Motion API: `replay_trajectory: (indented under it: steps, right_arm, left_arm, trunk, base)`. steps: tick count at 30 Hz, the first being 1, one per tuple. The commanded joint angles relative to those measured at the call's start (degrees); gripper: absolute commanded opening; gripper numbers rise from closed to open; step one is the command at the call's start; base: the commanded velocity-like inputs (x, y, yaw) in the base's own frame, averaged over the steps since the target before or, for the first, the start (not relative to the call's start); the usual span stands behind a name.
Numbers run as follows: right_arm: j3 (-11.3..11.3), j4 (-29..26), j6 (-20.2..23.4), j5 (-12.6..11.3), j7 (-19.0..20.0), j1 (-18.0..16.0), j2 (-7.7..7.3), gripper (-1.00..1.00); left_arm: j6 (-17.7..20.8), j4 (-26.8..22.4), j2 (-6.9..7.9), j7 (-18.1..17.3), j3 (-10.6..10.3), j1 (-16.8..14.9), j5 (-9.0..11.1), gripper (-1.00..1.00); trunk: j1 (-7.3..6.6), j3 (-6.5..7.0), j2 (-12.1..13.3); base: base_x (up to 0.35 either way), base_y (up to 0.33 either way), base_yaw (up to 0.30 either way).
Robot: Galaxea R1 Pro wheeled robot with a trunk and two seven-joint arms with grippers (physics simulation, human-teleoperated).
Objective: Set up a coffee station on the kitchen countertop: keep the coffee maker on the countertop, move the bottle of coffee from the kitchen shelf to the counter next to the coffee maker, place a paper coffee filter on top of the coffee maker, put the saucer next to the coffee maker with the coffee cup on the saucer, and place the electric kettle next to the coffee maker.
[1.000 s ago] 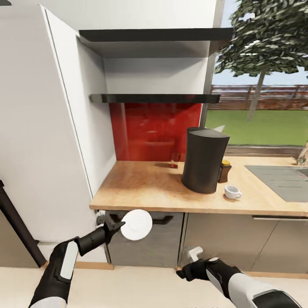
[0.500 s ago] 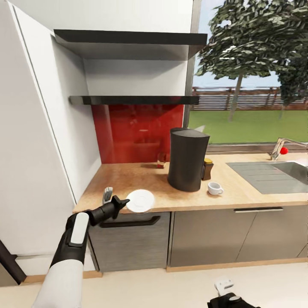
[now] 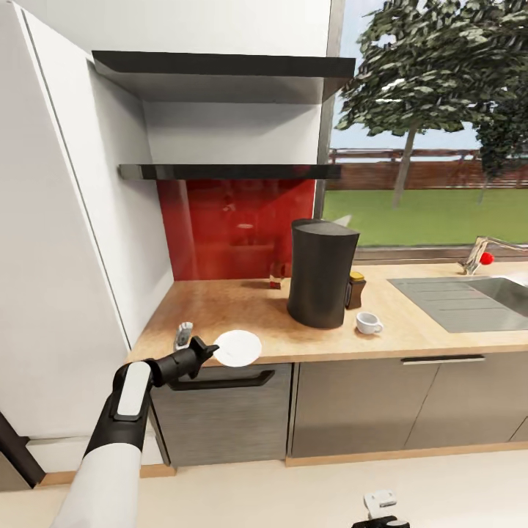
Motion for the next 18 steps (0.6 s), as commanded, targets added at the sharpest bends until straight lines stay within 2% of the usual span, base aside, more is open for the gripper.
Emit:
replay_trajectory:
  steps: [1,4,8,18]
  right_arm:
    - [0.4,-0.1,0.3,-0.5,0.1,0.2,0.31,1.00]
    - [0.4,-0.1,0.3,-0.5,0.0,0.6,1.11,1.00]
    - [0.4,-0.1,0.3,-0.6,0.0,1.3,1.12,1.00]
    - [0.4,-0.1,0.3,-0.6,-0.1,2.2,1.02,1.00]
  left_arm:
    - [0.4,0.3,0.23,-0.6,-0.1,0.3,-0.5,-1.00]
    - [0.3,1.3,0.61,-0.7,-0.5,1.2,-0.3,-1.00]
    - [0.1,2.6,0.67,-0.7,-1.0,2.3,-0.3,-1.00]
    - [0.1,2.8,0.71,-0.4,-4.1,2.3,0.2,-1.00]
  trunk:
    - [0.01,-0.09,-0.1]
    - [0.01,-0.09,-0.1]
    - [0.01,-0.09,-0.1]
    - [0.01,-0.09,-0.1]
  base:
    - [0.000,0.000,0.000]
    - [0.000,0.000,0.000]
    - [0.000,0.000,0.000]
    - [0.000,0.000,0.000]
